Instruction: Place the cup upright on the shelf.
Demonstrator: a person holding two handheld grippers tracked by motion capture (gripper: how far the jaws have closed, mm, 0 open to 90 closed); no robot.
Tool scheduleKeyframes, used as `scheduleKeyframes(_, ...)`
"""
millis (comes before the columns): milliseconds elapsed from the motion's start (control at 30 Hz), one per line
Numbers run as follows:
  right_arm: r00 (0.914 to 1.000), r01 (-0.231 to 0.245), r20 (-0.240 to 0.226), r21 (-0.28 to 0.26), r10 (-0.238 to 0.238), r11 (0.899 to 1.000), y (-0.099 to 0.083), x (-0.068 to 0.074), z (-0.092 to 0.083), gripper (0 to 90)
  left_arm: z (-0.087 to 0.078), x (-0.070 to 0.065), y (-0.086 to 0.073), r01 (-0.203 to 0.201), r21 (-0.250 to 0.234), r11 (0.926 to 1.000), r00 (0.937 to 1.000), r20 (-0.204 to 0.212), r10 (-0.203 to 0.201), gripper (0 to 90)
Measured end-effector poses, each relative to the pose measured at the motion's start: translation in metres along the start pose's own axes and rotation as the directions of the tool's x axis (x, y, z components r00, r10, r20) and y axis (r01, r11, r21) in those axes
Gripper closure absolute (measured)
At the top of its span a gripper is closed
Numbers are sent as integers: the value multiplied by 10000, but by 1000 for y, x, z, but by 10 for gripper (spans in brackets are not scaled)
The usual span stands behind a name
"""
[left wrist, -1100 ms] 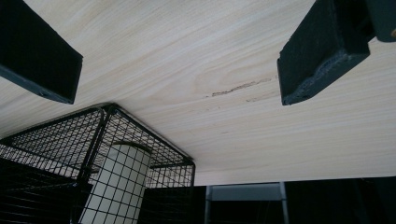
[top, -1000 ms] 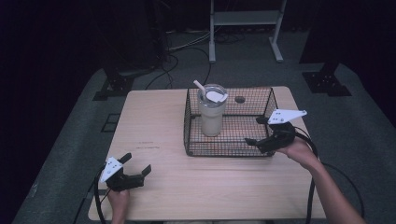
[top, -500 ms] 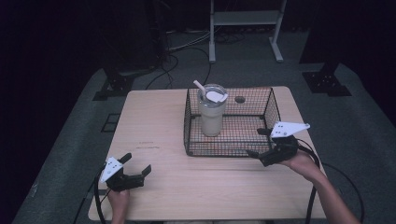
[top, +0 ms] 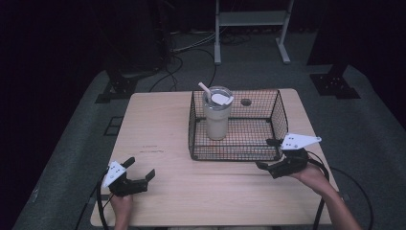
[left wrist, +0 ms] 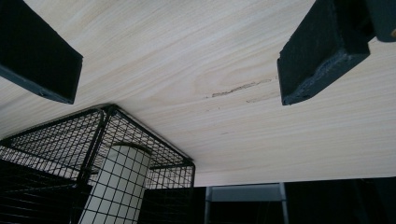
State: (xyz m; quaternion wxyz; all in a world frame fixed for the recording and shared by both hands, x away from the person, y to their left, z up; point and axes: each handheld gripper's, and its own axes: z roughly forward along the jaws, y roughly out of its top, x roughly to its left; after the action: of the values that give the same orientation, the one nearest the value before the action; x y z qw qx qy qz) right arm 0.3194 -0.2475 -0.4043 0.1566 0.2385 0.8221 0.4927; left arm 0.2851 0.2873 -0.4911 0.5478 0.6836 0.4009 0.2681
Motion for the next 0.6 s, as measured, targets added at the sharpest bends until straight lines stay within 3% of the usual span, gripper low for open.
scheduleKeyframes(600, 9999, -160, 17, 24, 160, 9999, -26, 8, -9, 86, 0, 0, 0, -13, 13, 10000, 10000, -13, 13, 0)
